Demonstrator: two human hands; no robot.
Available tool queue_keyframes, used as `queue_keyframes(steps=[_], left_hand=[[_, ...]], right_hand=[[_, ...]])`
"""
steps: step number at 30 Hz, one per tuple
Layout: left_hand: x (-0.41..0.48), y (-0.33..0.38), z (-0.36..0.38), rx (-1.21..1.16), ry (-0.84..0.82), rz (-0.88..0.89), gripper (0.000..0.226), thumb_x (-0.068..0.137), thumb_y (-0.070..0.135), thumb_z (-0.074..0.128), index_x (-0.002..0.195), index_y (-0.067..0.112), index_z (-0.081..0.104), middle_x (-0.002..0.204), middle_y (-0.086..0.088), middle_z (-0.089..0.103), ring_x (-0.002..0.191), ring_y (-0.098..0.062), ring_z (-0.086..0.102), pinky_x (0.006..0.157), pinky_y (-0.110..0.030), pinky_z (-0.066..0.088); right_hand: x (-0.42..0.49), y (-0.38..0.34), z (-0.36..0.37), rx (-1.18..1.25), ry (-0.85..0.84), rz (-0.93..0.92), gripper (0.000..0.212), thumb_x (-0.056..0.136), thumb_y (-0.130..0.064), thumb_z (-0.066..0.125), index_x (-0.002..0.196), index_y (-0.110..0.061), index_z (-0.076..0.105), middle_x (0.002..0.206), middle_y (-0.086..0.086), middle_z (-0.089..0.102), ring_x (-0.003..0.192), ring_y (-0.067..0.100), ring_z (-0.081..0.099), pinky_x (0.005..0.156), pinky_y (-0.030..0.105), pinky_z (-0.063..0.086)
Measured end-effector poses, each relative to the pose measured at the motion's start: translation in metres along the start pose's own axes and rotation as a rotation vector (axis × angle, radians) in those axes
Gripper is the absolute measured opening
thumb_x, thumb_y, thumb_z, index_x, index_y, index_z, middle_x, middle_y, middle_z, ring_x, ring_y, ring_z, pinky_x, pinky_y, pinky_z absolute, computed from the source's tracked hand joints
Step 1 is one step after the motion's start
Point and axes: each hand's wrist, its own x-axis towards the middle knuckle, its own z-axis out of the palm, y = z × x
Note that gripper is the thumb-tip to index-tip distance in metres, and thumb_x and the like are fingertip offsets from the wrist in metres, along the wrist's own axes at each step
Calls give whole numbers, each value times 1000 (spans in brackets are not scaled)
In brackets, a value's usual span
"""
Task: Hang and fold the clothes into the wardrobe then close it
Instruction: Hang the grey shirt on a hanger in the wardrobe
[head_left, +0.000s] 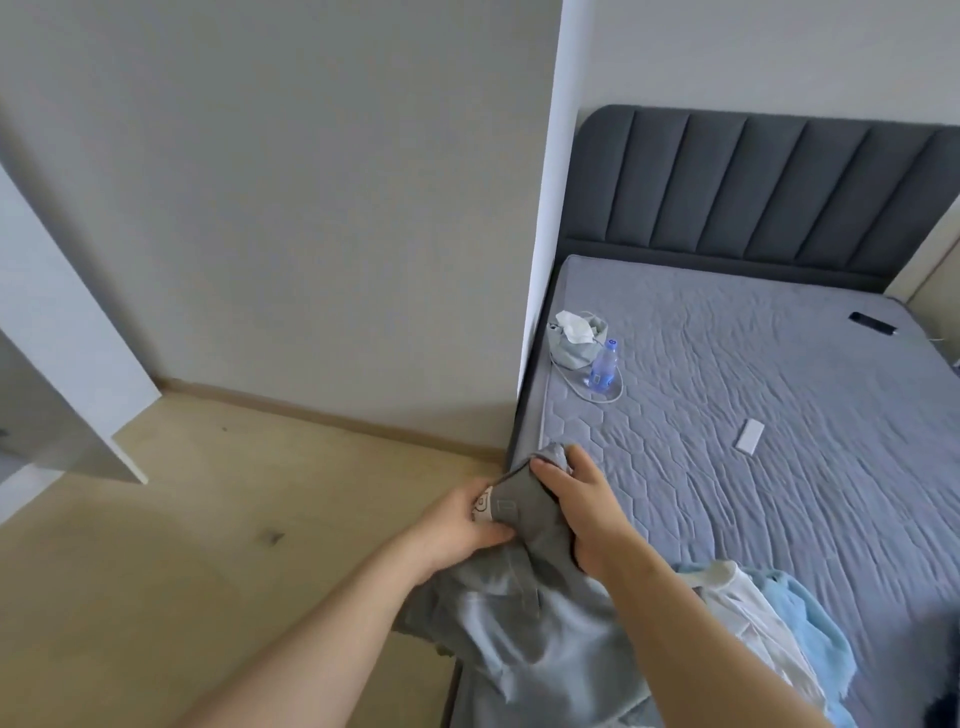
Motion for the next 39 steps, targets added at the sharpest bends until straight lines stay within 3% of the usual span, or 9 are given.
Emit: queue_keyframes(steps=[5,12,15,19,23,29,31,34,39], left_hand=[[8,-3,-3,-187,190,-45,15,88,6,59,83,19,62,84,-4,66,78,-17,59,75,-27,47],[16,24,-6,-899,329,-198,10,92,14,55,87,10,63,76,-8,71,71,-20,65,65,-27,56],[16,31,-13,-978,265,-208,16,93,21,53,100,8,62,92,-11,68,80,-21,64,69,-31,52],[18,27,-17,-795,431,-137,17,91,19,57,100,6,63,93,-12,67,88,-27,64,81,-36,51],[14,17,-9,-304,605,-66,7,86,15,62,89,13,56,85,-2,61,83,-21,61,68,-27,45],[0,1,9,90,4,234,111,53,23,88,143,25,23,138,12,28,130,-4,30,109,-27,29],[-1,1,19,69,-52,282,92,56,19,83,135,28,38,131,15,48,121,2,45,99,-19,41],[3,5,19,-175,256,152,32,81,4,64,97,32,63,93,13,70,94,-7,64,77,-17,51],[13,19,-13,-783,451,-163,17,92,4,49,86,12,63,81,-12,66,72,-24,62,64,-31,53]], right_hand=[[-4,7,-21,-162,-1,45,2,89,-19,62,89,-19,60,64,-7,65,59,5,61,55,17,47],[-22,51,-40,-587,3,271,49,80,-50,62,122,-31,44,116,2,55,107,22,54,89,33,47],[-21,47,-45,-577,18,296,43,79,-33,68,113,-28,42,99,4,59,83,21,60,59,27,52],[-20,34,-50,-436,95,279,14,82,-15,66,93,-14,58,71,6,62,59,21,59,39,24,43],[-16,15,-40,-44,257,194,12,85,-9,58,97,-11,61,87,13,68,80,29,64,64,37,54],[-16,-33,-11,417,204,126,12,89,-2,51,85,-11,58,69,11,65,59,21,63,51,28,51],[-17,-39,5,445,148,138,13,88,0,51,82,-9,57,71,14,61,64,24,60,59,32,51],[-19,-41,17,473,29,124,15,87,0,50,78,-9,57,68,12,63,65,24,61,60,32,50],[-12,-31,1,132,123,4,13,92,-11,47,89,-11,59,85,11,61,69,19,55,61,28,46]])
